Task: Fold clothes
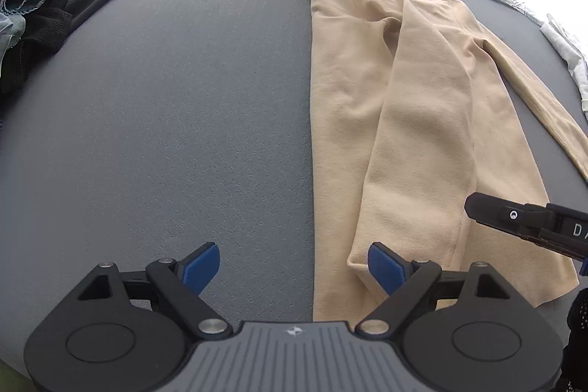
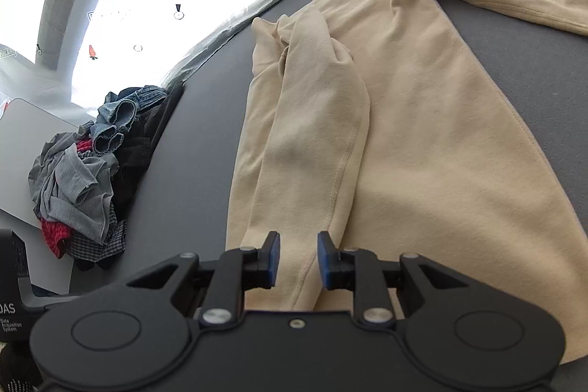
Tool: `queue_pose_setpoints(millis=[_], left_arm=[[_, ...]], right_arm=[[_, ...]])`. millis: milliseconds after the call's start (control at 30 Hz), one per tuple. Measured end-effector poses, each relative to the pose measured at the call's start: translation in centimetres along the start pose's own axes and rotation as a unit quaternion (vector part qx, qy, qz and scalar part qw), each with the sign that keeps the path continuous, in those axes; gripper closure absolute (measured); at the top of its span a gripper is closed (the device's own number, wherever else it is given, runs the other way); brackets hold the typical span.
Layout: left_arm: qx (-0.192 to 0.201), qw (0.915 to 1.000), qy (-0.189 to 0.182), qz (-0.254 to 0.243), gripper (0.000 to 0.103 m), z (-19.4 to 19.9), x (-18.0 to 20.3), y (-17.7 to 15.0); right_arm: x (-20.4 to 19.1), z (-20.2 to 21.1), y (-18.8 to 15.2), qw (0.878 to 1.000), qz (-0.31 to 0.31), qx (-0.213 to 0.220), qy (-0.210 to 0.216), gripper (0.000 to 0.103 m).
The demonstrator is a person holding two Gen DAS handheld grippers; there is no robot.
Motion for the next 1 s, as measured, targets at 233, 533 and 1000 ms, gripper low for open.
queue_pose_setpoints(millis=[233,533,1000], left_arm=[[0.022,0.9997,0.002,-0.006,0.015,-1.3,0.8,4.5],[0.027,0.9994,0.022,0.008,0.015,-5.0,0.1,14.2],[0.062,0.9953,-0.039,-0.063,0.015,-9.1,3.3,23.6]], right_arm=[[1.8,0.2,4.9,0.998,-0.014,0.048,-0.025,0.079],[1.6,-2.7,15.0,0.995,0.012,0.076,-0.063,0.068],[-1.4,-10.0,23.2,0.992,0.061,0.051,-0.1,0.065]])
Point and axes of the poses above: each gripper's, at about its wrist camera, not at the fingertips, and z roughly against the way its jaws point, x to its right, y to its top, the point moved 2 cm from there along -z, roughly the way its jaws point, and after that the axes turned 7 degrees about -x, right-handed, at the moved point
